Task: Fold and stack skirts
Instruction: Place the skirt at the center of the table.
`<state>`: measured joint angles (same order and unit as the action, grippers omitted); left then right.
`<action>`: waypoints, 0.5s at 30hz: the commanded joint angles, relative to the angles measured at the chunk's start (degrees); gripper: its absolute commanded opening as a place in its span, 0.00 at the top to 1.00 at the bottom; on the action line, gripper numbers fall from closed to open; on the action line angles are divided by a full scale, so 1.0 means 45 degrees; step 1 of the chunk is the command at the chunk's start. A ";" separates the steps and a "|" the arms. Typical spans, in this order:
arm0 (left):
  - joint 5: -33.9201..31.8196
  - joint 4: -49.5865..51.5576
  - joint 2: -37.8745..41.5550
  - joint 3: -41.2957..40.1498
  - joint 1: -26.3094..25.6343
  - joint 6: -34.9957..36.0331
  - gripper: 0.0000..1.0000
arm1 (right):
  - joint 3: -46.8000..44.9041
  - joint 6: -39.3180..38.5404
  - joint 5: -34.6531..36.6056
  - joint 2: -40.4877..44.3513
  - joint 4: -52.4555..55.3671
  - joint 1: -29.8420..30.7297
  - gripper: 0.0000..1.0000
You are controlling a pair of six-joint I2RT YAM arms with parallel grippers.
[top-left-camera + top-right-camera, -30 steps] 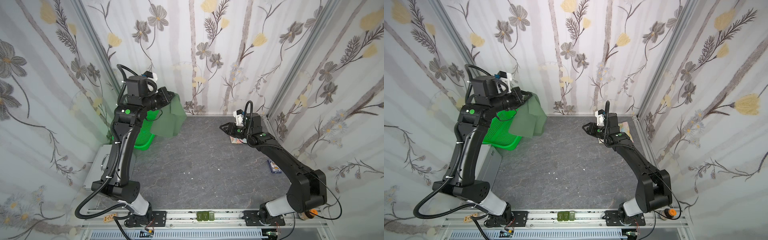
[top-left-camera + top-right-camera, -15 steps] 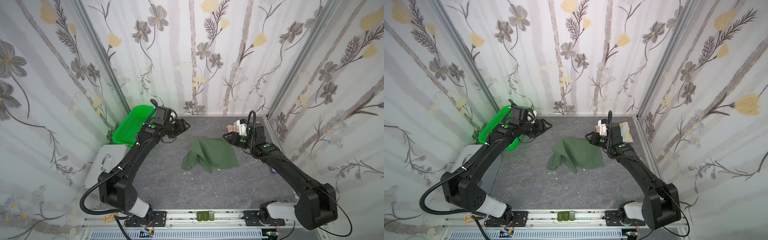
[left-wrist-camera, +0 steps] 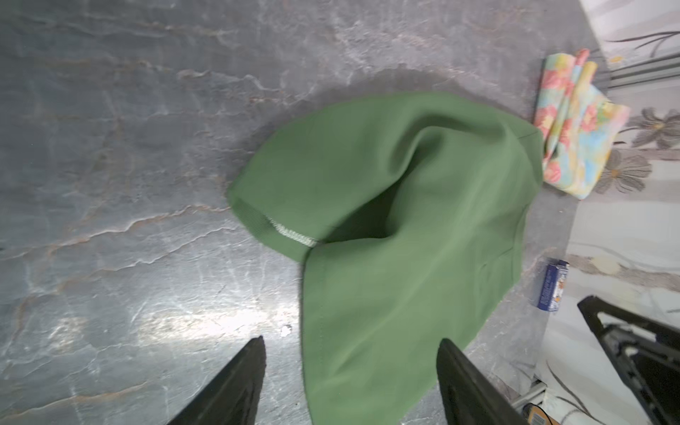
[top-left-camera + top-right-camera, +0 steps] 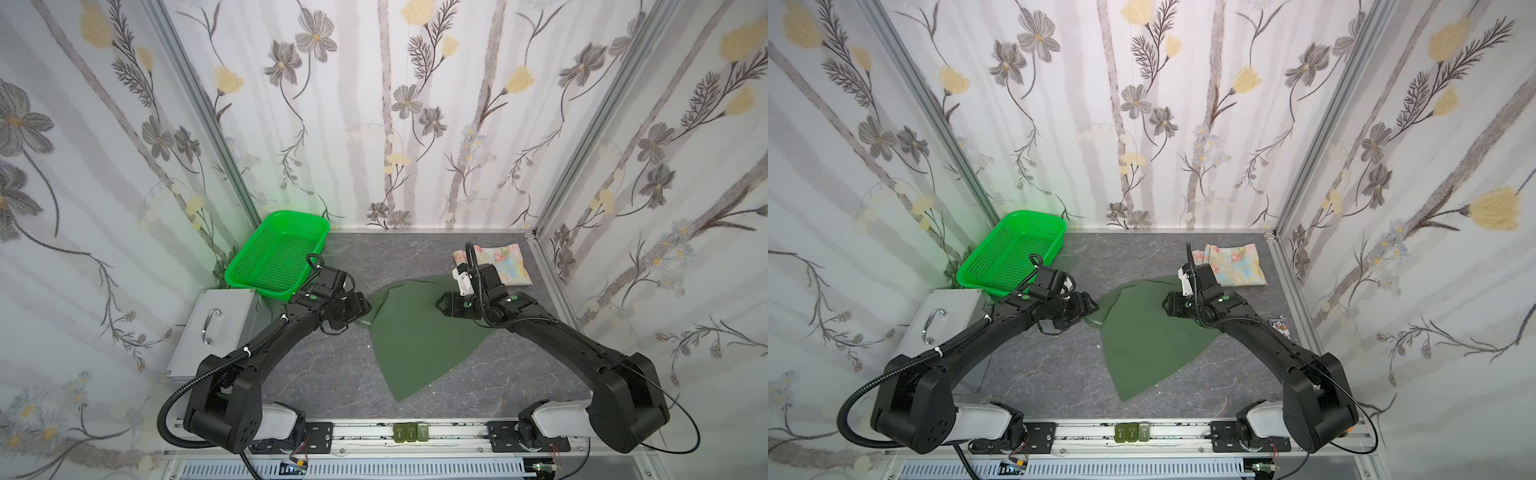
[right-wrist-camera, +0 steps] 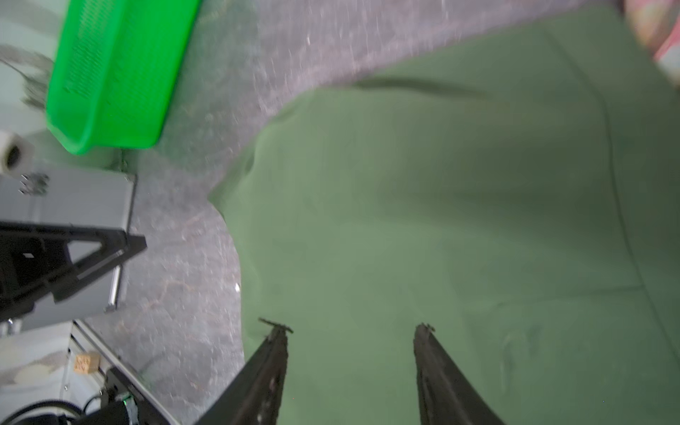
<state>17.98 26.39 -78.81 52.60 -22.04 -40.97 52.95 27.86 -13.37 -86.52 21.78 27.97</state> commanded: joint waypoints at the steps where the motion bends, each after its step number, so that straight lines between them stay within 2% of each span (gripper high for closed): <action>1: -0.1189 -0.0646 -0.0250 -0.0155 0.0008 -0.0308 0.23 | -0.0610 -0.0214 0.0597 0.0447 0.0796 0.0314 0.43; 4: -0.1211 -0.1554 -0.1016 -0.0063 0.0141 -0.0469 0.24 | -0.1314 0.0137 0.0621 0.0759 0.0332 0.0311 0.42; 7: -0.1216 -0.2248 -0.2162 0.0208 0.0147 -0.0685 0.33 | -0.1348 0.0230 0.0465 0.0304 0.0163 0.0310 0.45; 9: -0.1200 -0.2291 -0.2724 0.0341 0.0172 -0.0559 0.35 | -0.1283 0.0310 0.0224 0.0004 0.0019 0.0315 0.46; 12: -0.1870 -0.2310 -0.2742 0.0183 0.0265 -0.0478 0.33 | -0.1258 0.0495 -0.0056 -0.0128 -0.0391 0.0335 0.47; 15: -0.2119 -0.2349 -0.3023 0.0089 0.0440 -0.0330 0.37 | -0.1091 0.0616 -0.0077 -0.0288 -0.0582 0.0328 0.47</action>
<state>11.14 17.21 -91.48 53.30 -20.51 -42.61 47.27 29.52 -12.82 -87.20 22.35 29.41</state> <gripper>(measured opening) 0.635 0.532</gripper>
